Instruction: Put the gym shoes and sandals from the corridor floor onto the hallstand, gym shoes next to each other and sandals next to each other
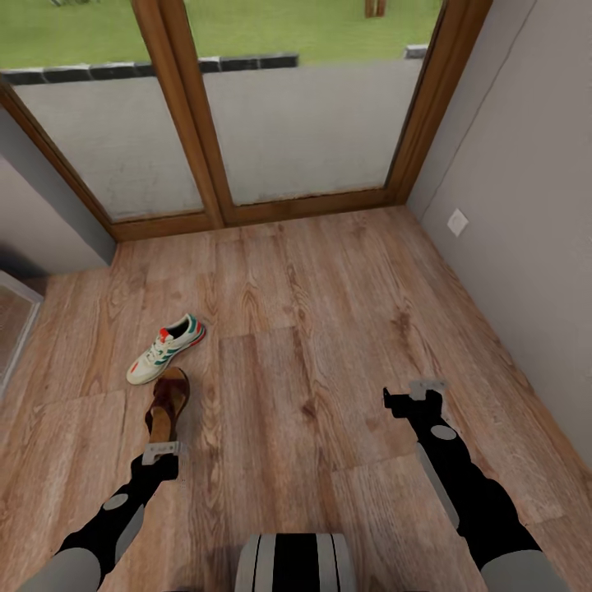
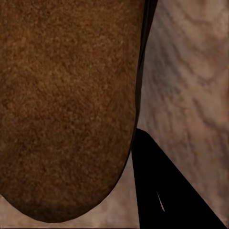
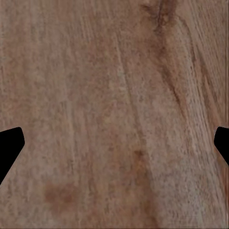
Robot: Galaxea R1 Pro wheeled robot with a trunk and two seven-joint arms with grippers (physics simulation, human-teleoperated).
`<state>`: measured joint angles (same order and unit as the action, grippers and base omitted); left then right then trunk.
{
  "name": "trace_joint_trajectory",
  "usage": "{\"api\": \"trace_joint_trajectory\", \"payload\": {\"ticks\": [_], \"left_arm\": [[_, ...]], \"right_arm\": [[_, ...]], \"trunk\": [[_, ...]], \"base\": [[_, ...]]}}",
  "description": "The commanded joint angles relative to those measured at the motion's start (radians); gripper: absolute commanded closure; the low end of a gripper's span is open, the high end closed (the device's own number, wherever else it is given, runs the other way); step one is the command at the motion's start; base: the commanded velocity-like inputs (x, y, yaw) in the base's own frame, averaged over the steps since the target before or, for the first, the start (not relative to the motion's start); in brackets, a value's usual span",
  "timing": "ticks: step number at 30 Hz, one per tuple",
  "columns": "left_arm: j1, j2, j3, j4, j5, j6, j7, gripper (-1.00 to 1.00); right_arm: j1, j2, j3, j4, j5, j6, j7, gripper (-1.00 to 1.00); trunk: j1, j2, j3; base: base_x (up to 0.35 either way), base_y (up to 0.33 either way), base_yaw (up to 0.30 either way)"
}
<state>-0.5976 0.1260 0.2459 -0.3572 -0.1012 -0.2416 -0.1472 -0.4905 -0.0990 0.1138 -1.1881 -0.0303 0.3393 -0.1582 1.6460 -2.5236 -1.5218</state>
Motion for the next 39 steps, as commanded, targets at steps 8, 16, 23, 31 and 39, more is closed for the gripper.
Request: {"api": "trace_joint_trajectory", "payload": {"ticks": [8,16,23,31,39], "left_arm": [[0.096,0.043,0.041,-0.004,0.026,-0.033,-0.005,1.0],[0.165,0.063,0.064,-0.002,0.041,-0.11,0.006,1.0],[0.213,0.073,0.11,-0.001,0.043,-0.124,0.007,1.0],[0.249,0.07,0.169,0.025,0.035,-0.179,0.004,1.0],[0.302,0.061,0.172,0.041,0.04,-0.259,0.006,1.0]], "right_arm": [[0.0,-0.019,0.007,0.052,0.046,-0.005,-0.011,-1.0],[0.001,-0.016,0.007,0.207,0.078,-0.154,-0.013,-1.0],[0.003,-0.014,0.007,0.39,0.078,-0.314,-0.014,-1.0],[0.004,-0.008,0.007,0.782,0.074,-0.683,-0.013,-1.0],[0.004,-0.01,0.005,1.112,0.065,-0.945,-0.012,-1.0]], "trunk": [[-0.004,0.002,0.035],[-0.007,0.004,0.077],[-0.01,0.005,0.115],[-0.014,0.007,0.158],[-0.018,0.009,0.202]], "base": [[0.0,0.0,0.0],[0.0,0.0,0.0],[0.0,0.0,0.0],[0.0,0.0,0.0],[0.0,0.0,0.0]]}}
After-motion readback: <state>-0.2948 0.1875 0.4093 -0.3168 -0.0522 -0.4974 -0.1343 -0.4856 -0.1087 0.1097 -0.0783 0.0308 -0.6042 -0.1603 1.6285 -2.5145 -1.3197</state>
